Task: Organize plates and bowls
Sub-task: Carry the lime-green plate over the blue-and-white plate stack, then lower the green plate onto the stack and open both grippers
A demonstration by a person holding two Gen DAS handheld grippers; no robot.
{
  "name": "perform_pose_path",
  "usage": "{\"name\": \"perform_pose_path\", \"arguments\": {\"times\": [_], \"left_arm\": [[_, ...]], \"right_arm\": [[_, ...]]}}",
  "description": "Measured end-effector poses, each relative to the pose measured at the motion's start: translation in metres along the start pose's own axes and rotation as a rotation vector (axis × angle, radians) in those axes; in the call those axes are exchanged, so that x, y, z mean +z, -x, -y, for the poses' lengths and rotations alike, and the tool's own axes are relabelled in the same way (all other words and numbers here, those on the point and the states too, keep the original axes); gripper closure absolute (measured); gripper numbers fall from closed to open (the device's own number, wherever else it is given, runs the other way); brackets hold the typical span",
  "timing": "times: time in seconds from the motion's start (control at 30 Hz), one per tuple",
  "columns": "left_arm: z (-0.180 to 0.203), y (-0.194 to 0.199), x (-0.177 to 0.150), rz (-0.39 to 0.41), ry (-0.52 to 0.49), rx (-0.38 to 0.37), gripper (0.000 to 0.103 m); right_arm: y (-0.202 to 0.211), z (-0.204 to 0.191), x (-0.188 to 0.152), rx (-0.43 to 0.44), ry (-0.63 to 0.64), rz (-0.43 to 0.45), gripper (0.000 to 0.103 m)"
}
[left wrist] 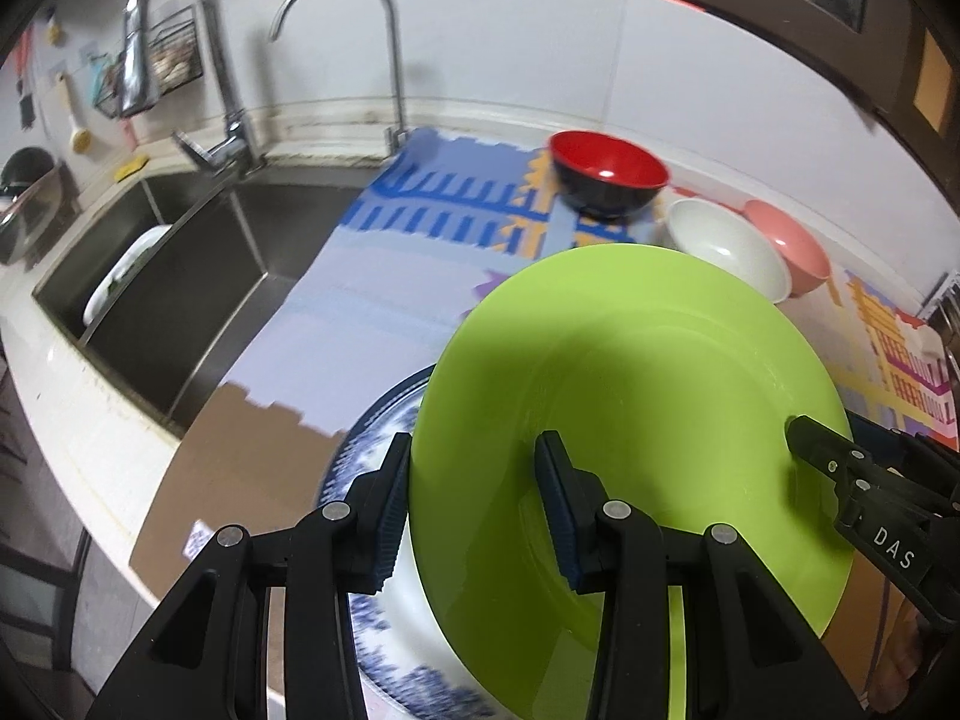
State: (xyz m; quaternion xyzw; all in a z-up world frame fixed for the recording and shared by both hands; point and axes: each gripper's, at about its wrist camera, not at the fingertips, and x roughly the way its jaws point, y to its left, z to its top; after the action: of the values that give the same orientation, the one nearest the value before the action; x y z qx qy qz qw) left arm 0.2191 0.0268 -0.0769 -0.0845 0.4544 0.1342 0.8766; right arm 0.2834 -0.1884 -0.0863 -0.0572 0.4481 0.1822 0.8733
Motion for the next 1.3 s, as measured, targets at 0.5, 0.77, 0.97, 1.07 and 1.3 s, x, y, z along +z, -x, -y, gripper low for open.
{"name": "perform_pose_path", "arguments": {"times": [0.5, 0.77, 0.97, 1.07, 1.3], "left_arm": [[-0.047, -0.023, -0.025, -0.088, 0.079, 0.053, 0.062], [-0.052, -0.032, -0.029, -0.113, 0.091, 0.051, 0.062], [-0.052, -0.036, -0.031, -0.122, 0.081, 0.051, 0.062], [-0.052, -0.037, -0.031, -0.121, 0.079, 0.049, 0.061], [-0.050, -0.035, -0.030, -0.108, 0.060, 0.054, 0.052]], "right_arm": [[-0.037, -0.054, -0.004, 0.056, 0.080, -0.119, 0.061], [-0.048, -0.063, -0.009, 0.052, 0.091, -0.154, 0.061], [-0.052, -0.065, -0.013, 0.047, 0.091, -0.167, 0.061], [-0.053, -0.066, -0.013, 0.041, 0.100, -0.165, 0.061], [-0.055, -0.066, -0.012, 0.045, 0.107, -0.174, 0.060]]}}
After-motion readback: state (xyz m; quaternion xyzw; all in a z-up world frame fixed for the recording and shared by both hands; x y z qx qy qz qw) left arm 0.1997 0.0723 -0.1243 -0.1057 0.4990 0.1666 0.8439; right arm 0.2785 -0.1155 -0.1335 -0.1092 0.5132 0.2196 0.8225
